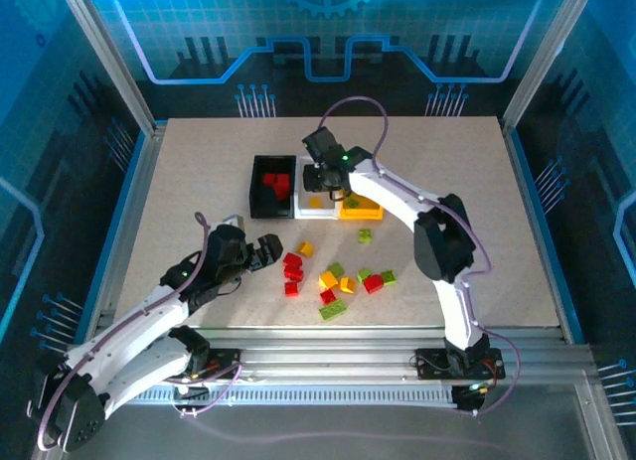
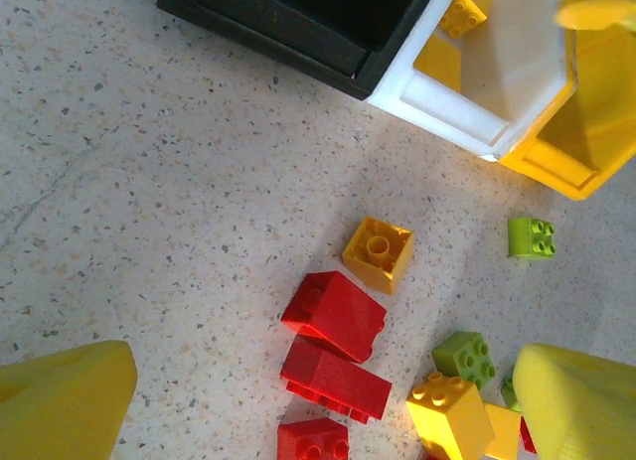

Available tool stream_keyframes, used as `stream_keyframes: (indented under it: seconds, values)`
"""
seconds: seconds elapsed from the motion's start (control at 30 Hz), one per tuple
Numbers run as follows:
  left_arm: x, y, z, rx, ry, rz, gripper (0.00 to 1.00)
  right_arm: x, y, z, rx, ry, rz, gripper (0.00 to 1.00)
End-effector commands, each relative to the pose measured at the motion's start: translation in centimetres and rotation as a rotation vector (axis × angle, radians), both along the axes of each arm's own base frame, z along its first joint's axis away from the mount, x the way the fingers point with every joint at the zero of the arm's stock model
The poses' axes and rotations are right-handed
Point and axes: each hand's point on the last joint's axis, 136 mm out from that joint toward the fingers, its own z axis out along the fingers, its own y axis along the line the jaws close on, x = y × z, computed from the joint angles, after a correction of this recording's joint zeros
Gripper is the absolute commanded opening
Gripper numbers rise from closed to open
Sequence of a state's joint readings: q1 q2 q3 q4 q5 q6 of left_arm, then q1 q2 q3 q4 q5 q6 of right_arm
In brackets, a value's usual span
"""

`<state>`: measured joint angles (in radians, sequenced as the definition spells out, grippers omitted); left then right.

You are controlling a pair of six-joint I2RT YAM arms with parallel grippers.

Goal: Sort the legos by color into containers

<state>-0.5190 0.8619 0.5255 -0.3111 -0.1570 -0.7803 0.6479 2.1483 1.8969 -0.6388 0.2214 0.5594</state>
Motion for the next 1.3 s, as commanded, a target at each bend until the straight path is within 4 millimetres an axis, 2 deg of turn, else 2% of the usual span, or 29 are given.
stream_keyframes:
  seconds: [0.0, 0.13, 0.2, 0.27, 0.4, 0.53, 0.67, 0.77, 0.9, 1.0, 1.1, 1.27]
  values:
    - [-0.7, 0.0, -0.4, 0.011, 0.021, -0.035, 0.99, 1.1, -1.1, -1.5, -0.071, 0.05, -0.047, 0.39]
    - [-0.9, -0.3, -0.7, 0.009, 0.035, -0.059, 0.99, 2.2, -1.2, -1.9, -0.054, 0.066, -0.074, 0.47]
    - [-0.9, -0.6, -0.8, 0.011, 0.04, -0.076, 0.99, 2.5, -1.1, -1.5, -0.039, 0.062, -0.074, 0.56]
    - [-0.9, -0.7, -0.9, 0.015, 0.049, -0.085, 0.99, 2.5, -0.8, -0.8, -0.02, 0.052, -0.064, 0.63]
    - [-0.9, -1.0, -0.9, 0.016, 0.054, -0.101, 0.99, 2.1, -0.6, 1.4, 0.012, 0.025, -0.047, 0.69]
    - [-0.9, -1.3, -0.7, 0.011, 0.054, -0.119, 0.99, 0.2, -1.0, 3.7, 0.066, 0.002, -0.028, 0.75]
    - [-0.9, -1.6, -0.7, 0.007, 0.057, -0.132, 0.99, -3.1, -2.6, 4.5, 0.098, 0.001, -0.018, 0.78]
    - [-0.9, -1.7, -0.9, 0.004, 0.065, -0.136, 0.99, -6.4, -4.9, 3.7, 0.086, 0.027, -0.033, 0.78]
    - [-0.8, -1.9, -1.1, -0.008, 0.071, -0.138, 0.99, -11.6, -8.8, 0.7, 0.038, 0.1, -0.072, 0.8]
    - [-0.6, -2.1, -1.3, -0.01, 0.077, -0.14, 0.99, -13.9, -11.1, -1.4, -0.01, 0.138, -0.093, 0.81]
    - [-0.6, -2.2, -1.7, -0.012, 0.089, -0.142, 0.99, -14.3, -12.2, -3.1, -0.023, 0.169, -0.11, 0.82]
    - [-0.8, -2.4, -2.4, -0.02, 0.12, -0.147, 0.99, -12.1, -12.3, -5.5, -0.069, 0.167, -0.147, 0.81]
